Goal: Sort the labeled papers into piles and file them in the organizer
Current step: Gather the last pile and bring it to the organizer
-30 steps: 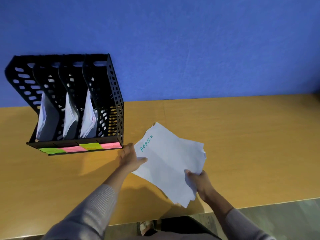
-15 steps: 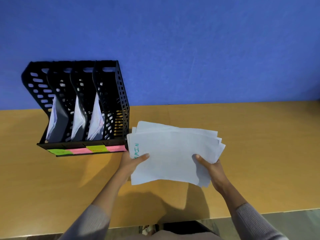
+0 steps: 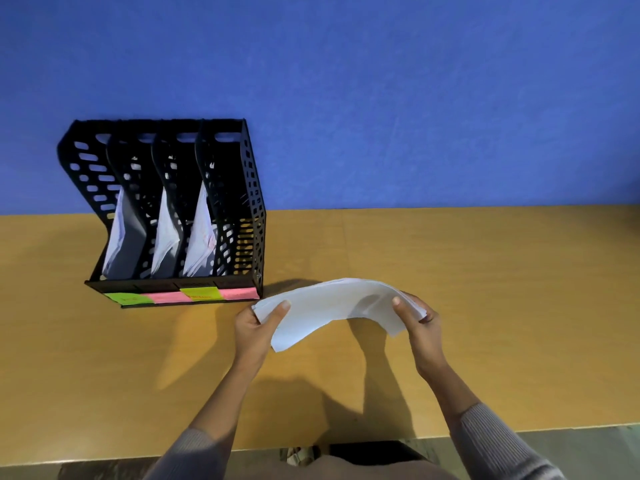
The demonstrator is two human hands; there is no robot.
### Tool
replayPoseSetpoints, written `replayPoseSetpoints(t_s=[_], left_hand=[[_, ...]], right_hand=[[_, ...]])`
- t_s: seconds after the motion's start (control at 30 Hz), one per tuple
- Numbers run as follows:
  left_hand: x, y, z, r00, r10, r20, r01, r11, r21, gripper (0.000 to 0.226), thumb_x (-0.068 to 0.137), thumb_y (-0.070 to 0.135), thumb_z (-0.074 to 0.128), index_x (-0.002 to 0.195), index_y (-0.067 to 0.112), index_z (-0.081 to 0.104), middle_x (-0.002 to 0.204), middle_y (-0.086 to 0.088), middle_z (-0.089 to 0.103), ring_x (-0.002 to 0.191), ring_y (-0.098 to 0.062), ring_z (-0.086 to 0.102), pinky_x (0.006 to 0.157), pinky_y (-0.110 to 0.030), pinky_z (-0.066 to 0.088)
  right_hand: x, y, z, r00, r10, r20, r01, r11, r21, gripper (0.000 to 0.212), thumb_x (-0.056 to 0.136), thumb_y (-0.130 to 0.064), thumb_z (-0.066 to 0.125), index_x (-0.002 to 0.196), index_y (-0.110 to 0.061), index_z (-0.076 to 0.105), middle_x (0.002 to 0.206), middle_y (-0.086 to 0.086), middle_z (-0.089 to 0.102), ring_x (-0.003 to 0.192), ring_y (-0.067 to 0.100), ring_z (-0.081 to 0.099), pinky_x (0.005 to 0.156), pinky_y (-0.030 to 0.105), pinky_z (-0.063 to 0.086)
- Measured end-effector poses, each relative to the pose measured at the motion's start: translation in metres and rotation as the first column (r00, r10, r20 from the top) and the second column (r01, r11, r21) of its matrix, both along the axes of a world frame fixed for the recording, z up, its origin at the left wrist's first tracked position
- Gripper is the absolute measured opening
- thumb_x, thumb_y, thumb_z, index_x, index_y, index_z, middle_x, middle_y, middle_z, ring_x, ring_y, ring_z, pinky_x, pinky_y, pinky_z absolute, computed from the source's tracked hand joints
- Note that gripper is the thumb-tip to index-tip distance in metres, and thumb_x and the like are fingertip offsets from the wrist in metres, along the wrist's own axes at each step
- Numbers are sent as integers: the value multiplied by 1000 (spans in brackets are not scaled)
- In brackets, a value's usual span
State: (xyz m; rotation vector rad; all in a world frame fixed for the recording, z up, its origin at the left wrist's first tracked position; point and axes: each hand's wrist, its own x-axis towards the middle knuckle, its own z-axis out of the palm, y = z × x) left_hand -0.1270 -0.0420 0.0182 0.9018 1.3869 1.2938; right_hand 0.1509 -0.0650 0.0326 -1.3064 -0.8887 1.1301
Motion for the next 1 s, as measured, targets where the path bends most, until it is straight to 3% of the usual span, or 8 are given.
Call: replayPoseSetpoints(t_s=[0.13, 0.3, 0.4, 0.5, 0.57, 0.67, 0.8, 1.0], left_hand=[[11, -1, 0, 995, 95, 43, -96, 995, 26, 29, 67, 47, 81, 68, 20, 71, 66, 8, 69, 67, -13, 65, 59, -26, 51], [23, -2, 1, 970, 202, 139, -212, 975, 62, 73, 63, 66, 72, 86, -2, 61, 83, -12, 61, 86, -31, 58, 77, -46, 45], [27, 0, 3, 967, 231, 112, -233, 972, 6, 54, 68, 58, 68, 85, 7, 68, 85, -10, 69, 90, -33, 65, 82, -52, 49], [31, 3, 4, 938, 317, 139, -312, 948, -57, 16, 68, 44, 70, 76, 30, 68, 72, 19, 71, 75, 4, 65, 78, -35, 46], [31, 5, 4, 948, 292, 127, -295, 955, 10, 8, 72, 39, 68, 74, 32, 71, 72, 19, 71, 75, 3, 64, 77, -26, 47], [23, 7, 0, 976, 209, 52, -215, 966, 144, 19, 79, 46, 67, 87, 30, 73, 88, 10, 72, 91, -14, 65, 81, -29, 52], [13, 6, -17, 988, 146, -42, -141, 984, 110, 47, 65, 28, 82, 108, 23, 65, 101, 21, 65, 99, -4, 60, 84, -17, 52], [10, 10, -28, 993, 101, -58, -107, 988, -113, 16, 72, 21, 83, 82, 27, 72, 77, 10, 74, 75, -8, 70, 62, -22, 54]], right_hand=[[-12, 3, 7, 988, -153, 21, 152, 988, 38, 20, 85, -39, 70, 95, -22, 76, 101, -2, 76, 101, 13, 68, 81, 23, 50], [-19, 2, 7, 978, -194, 78, 189, 980, 65, 24, 94, -37, 60, 94, -20, 76, 99, -1, 76, 101, 18, 67, 87, 32, 50], [-17, 2, 8, 979, -190, 69, 185, 981, 63, 30, 98, -35, 54, 95, -16, 76, 99, 2, 76, 96, 19, 68, 82, 30, 50], [-13, 4, 10, 982, -174, 79, 169, 983, 65, 32, 99, -36, 51, 95, -16, 75, 99, 1, 76, 96, 17, 68, 80, 22, 51], [-11, 4, 11, 984, -144, 103, 137, 988, 74, 29, 98, -37, 53, 99, -18, 75, 103, 0, 75, 101, 16, 67, 80, 17, 50], [-5, 3, 10, 983, -66, 170, 57, 997, 57, 20, 91, -34, 65, 107, -25, 72, 110, -7, 73, 109, 10, 65, 83, 14, 50], [2, 2, 0, 958, 69, 277, -67, 998, -19, 27, 88, -25, 71, 114, -30, 70, 113, -11, 72, 108, 7, 66, 86, 23, 54], [0, 7, -16, 934, 101, 342, -67, 992, -111, 32, 97, -20, 56, 78, -42, 67, 59, -19, 54, 55, 0, 44, 55, 14, 37]])
